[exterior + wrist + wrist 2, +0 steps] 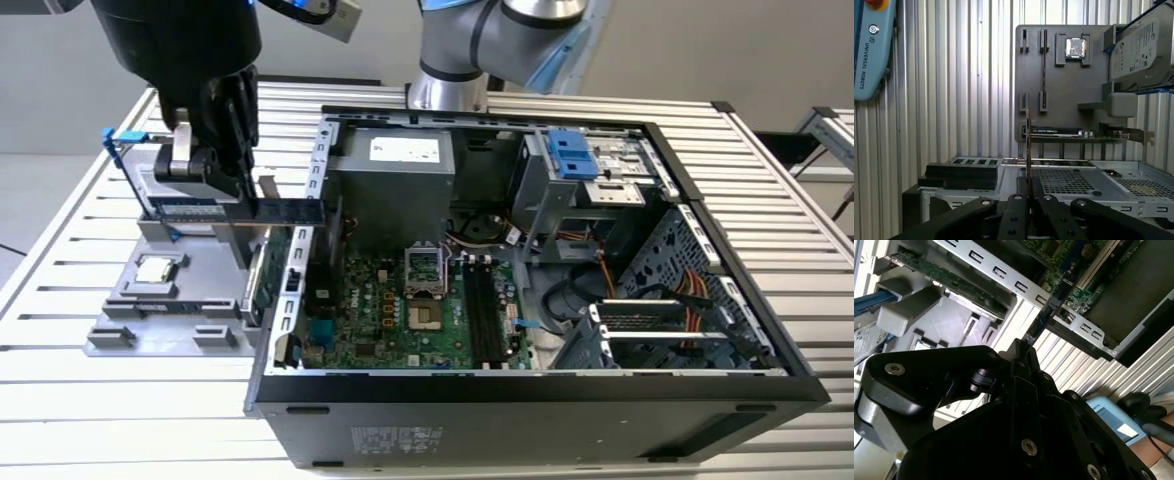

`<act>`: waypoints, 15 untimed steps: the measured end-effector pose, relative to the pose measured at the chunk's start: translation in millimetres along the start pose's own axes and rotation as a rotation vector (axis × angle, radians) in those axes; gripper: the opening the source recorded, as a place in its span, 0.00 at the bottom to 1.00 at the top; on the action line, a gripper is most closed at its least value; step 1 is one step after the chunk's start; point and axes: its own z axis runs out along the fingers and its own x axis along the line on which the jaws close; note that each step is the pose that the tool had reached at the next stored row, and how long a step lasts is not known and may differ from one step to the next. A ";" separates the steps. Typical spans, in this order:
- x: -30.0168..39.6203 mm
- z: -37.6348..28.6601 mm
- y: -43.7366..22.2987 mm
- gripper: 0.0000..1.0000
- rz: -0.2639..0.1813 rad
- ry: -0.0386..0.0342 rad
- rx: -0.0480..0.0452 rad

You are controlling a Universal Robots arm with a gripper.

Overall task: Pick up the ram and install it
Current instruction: 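Pick up the ram and move it above insertion slot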

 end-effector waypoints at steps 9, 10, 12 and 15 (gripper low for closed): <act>-0.1 -0.1 -6.6 0.00 0.000 0.0000 -0.0007; -0.1 -0.1 -7.3 0.00 0.000 0.0000 -0.0008; -0.1 -0.1 -8.8 0.00 0.000 0.0000 -0.0009; -0.1 -0.1 -10.9 0.00 0.000 0.0000 -0.0011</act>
